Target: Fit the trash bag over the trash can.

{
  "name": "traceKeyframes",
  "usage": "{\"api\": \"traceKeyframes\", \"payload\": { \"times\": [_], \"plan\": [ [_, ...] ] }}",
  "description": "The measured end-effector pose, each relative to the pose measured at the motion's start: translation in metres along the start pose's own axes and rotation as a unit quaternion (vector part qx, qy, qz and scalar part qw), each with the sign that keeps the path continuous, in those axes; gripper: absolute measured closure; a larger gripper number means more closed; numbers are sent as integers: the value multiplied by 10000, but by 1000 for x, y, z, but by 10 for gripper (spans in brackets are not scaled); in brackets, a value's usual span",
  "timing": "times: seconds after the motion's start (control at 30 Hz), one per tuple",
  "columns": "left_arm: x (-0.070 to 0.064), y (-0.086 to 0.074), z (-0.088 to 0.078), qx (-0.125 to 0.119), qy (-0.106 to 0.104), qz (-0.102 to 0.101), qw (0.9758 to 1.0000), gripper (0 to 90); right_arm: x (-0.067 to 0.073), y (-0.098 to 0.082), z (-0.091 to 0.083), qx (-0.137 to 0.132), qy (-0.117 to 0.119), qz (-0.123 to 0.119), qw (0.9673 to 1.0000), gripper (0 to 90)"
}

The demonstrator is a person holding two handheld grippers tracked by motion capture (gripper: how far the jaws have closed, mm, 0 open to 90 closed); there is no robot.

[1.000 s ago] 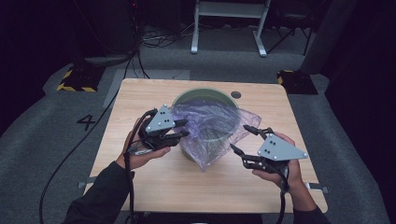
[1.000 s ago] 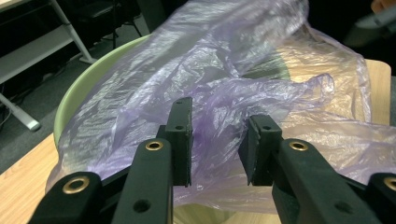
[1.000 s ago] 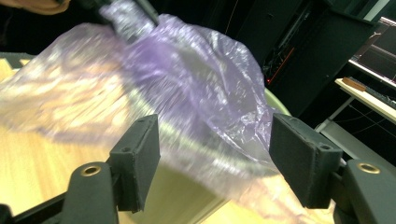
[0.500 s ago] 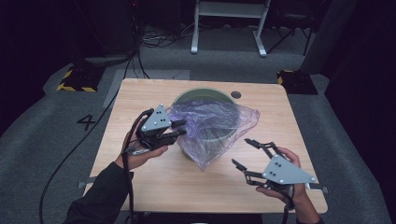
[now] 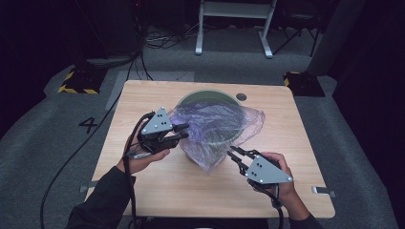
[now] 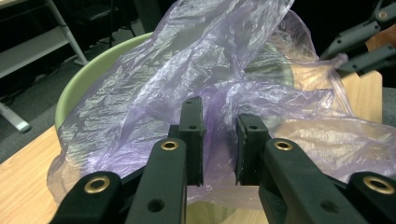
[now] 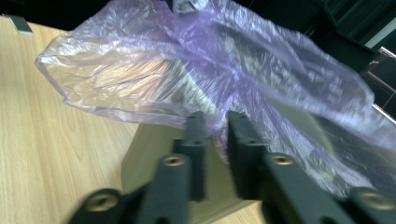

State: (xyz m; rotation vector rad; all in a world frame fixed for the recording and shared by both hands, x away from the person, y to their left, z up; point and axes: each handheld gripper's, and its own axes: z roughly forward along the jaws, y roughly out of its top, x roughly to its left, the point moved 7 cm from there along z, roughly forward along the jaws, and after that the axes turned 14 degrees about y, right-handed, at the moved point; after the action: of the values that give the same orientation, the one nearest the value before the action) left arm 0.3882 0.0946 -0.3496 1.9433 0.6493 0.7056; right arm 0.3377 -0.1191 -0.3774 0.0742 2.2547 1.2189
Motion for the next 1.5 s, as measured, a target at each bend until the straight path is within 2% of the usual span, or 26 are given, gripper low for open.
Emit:
{"api": "traceKeyframes", "payload": {
  "times": [0.13,0.33,0.53,0.67,0.7,0.77,0.83,0.87,1.0,1.07,1.27,1.37,1.47,1.5],
  "plan": [
    [5,-7,0,-20,66,-85,9999,768,2,-8,4,123,109,104,9998,900],
    [16,-20,0,-106,224,-318,9992,766,4,-26,12,242,336,351,9985,900],
    [25,-30,4,-186,359,-509,9979,793,9,-47,25,316,617,591,9958,900],
    [27,-34,4,-252,480,-534,9971,808,11,-61,32,398,737,707,9940,900],
    [28,-34,3,-257,498,-524,9971,809,11,-63,33,397,768,745,9935,895],
    [29,-35,3,-261,536,-536,9968,814,12,-67,32,370,772,762,9934,823],
    [30,-35,3,-256,553,-534,9967,814,13,-66,26,277,735,745,9941,667],
    [30,-35,3,-261,566,-523,9967,814,13,-64,22,235,658,725,9949,616],
    [30,-35,2,-274,551,-528,9967,816,17,-49,-1,-3,555,565,9969,500],
    [30,-35,1,-274,553,-538,9966,816,19,-40,-14,-83,499,481,9976,472],
    [32,-33,0,-265,566,-536,9966,816,20,-12,-44,-460,77,218,9987,389],
    [34,-33,0,-267,566,-549,9965,815,10,-5,-49,-461,-395,-21,9982,380],
    [37,-33,1,-270,558,-587,9963,813,-7,-4,-45,-391,-670,-7,9970,366],
    [37,-33,2,-265,555,-619,9962,813,-12,-5,-42,-348,-686,10,9970,366]
  ]
}}
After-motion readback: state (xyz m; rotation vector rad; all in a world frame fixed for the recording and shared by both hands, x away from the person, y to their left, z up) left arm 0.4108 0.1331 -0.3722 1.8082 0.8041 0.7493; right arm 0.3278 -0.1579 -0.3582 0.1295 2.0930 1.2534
